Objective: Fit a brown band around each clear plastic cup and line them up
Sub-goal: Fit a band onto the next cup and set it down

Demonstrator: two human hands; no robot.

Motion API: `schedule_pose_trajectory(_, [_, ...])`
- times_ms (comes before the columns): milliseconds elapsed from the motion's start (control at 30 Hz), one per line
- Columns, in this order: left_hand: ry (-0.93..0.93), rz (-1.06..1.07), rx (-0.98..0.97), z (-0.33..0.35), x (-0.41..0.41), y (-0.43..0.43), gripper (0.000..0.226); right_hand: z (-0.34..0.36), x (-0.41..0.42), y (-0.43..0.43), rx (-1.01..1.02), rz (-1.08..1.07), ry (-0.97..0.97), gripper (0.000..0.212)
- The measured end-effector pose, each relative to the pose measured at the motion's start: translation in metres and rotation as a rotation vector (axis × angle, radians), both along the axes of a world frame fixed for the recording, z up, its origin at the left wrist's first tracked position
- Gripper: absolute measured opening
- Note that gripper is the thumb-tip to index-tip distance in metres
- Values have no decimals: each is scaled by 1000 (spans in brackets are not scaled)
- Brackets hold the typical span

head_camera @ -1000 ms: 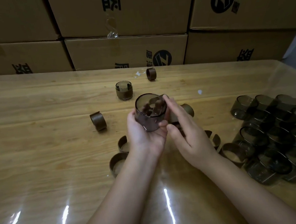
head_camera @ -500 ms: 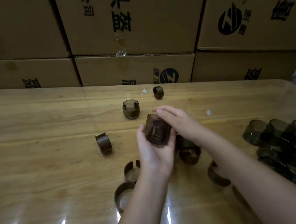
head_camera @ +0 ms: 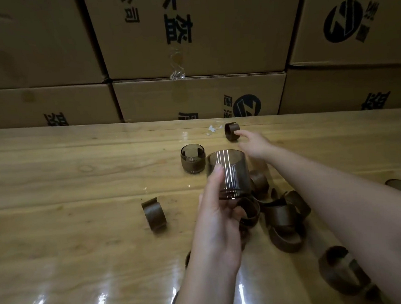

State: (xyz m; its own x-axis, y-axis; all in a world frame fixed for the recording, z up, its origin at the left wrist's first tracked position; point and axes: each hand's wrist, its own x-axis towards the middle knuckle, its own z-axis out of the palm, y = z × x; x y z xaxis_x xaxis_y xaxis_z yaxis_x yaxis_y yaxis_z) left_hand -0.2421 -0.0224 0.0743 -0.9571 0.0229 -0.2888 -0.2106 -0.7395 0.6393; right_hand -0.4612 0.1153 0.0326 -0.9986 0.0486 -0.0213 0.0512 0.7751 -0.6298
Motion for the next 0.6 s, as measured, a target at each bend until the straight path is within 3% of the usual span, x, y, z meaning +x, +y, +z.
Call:
schedule_pose_trajectory(333, [-25,-84,222,-11,-6,-2,67,-3,-48,-21,304,8,-81,52])
schedule_pose_trajectory(467, [-53,-84,280,-11,-8,-3,58,-6,-47,-24,301,-6,-102,44])
schedule_pose_trajectory(600, [-71,-94,190,-10,-6,-2,46,0,-36,-27,91,-85,-19,30])
